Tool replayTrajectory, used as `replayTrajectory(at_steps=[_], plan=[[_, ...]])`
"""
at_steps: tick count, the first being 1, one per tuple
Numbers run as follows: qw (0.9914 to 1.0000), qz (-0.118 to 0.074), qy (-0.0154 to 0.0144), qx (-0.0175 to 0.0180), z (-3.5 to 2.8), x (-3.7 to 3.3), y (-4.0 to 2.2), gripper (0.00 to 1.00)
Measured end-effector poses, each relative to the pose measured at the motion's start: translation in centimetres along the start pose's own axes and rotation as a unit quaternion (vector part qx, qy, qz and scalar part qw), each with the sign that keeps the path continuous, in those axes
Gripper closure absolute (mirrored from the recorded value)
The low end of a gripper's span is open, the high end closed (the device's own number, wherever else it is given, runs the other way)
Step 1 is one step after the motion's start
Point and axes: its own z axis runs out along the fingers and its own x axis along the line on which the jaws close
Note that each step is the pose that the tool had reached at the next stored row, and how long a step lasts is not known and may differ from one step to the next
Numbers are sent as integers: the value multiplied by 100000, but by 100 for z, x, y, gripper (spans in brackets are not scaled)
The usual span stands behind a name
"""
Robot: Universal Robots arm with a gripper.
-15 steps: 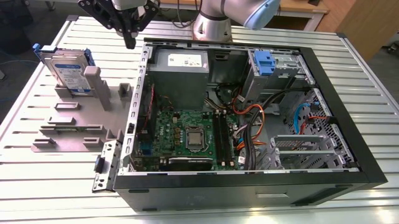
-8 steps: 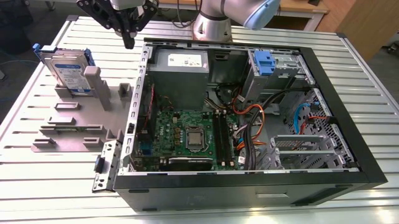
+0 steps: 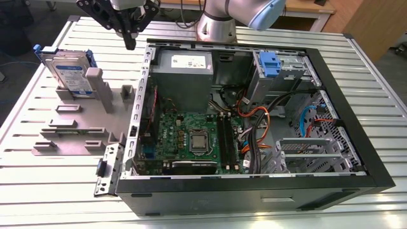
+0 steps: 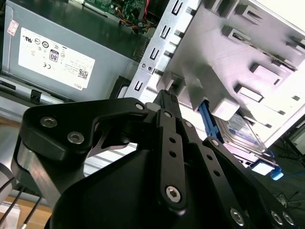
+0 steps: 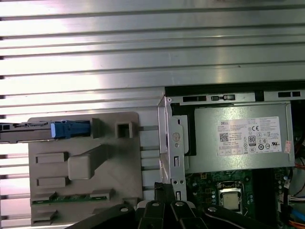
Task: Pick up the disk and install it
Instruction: 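Reach for the disk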
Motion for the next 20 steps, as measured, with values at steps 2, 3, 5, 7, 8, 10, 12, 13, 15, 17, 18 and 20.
replayTrajectory(at_steps=[2, 3, 5, 7, 8, 10, 12, 13, 15, 17, 18, 20], plan=[[100000, 1, 1, 2, 0, 7, 0, 89], [100000, 0, 1, 2, 0, 10, -1, 89], [100000, 0, 0, 1, 0, 16, -1, 89], [100000, 0, 2, 0, 0, 21, -2, 89], [100000, 1, 1, 0, 0, 25, -2, 89], [100000, 1, -2, -1, 0, 30, -2, 89], [100000, 0, 2, 1, -1, 36, -3, 89], [100000, 2, 1, 0, -1, 39, -3, 89], [100000, 1, 0, 0, -1, 45, -3, 89], [100000, 1, -1, -1, -1, 51, -4, 89], [100000, -1, 0, 0, -1, 53, -4, 89], [100000, 0, 1, 1, -1, 59, -5, 89]])
